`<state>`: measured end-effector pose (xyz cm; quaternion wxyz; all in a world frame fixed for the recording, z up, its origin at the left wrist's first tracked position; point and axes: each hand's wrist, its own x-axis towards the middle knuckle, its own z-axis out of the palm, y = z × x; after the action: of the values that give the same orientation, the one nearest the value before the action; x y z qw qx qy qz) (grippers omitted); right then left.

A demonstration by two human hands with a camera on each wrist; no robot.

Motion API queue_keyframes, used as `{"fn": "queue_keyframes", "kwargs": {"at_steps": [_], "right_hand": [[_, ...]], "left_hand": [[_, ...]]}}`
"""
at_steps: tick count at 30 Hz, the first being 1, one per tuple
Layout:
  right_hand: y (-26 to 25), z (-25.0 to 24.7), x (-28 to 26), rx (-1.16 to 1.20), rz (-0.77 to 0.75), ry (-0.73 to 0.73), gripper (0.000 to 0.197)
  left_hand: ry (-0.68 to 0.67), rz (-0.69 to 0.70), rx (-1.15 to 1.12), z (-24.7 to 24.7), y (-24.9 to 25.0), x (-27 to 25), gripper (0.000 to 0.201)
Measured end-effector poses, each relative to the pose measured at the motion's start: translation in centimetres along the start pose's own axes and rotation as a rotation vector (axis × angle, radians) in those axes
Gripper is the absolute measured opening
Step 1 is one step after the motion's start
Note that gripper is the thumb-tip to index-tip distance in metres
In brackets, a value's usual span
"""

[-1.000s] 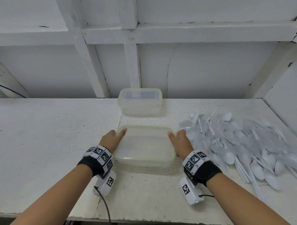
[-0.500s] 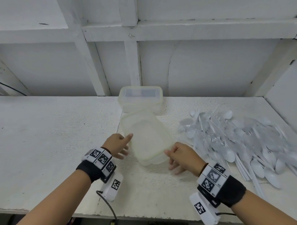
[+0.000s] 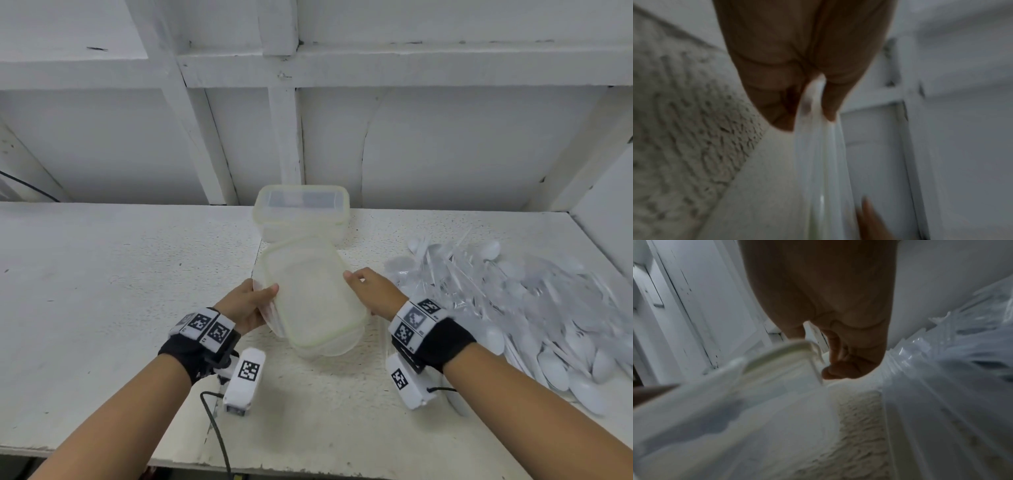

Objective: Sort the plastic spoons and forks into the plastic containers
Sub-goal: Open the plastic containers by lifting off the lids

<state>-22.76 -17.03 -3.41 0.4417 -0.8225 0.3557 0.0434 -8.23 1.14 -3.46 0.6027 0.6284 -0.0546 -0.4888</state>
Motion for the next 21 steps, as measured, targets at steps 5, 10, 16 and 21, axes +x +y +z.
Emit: {"fn": "queue_keyframes", "kwargs": {"at_steps": [5,10,16,21], "right_hand": [[-0.7,0.7,1.8,0.015,0.017,0.037,0.061],[-1.1,1.0,2.2,0.042,0.107,0.009,0.056],[-1.2,1.0,2.3,0.075,0.139,-0.004,0.065],[-0.9,0.8,2.3,0.098,0.109,-0.015,0.064]], "left_hand": [[0.068,0.017,0.096,0.3,0.2,-0.3,0.028],[0.11,0.006,0.14,0.2,0.2,-0.2,0.04],[0.122,0.012,0.1,0.4,0.1,-0.3,0.035],[0.137,0.018,0.118,0.4,0.0,-0.2,0.035]]}}
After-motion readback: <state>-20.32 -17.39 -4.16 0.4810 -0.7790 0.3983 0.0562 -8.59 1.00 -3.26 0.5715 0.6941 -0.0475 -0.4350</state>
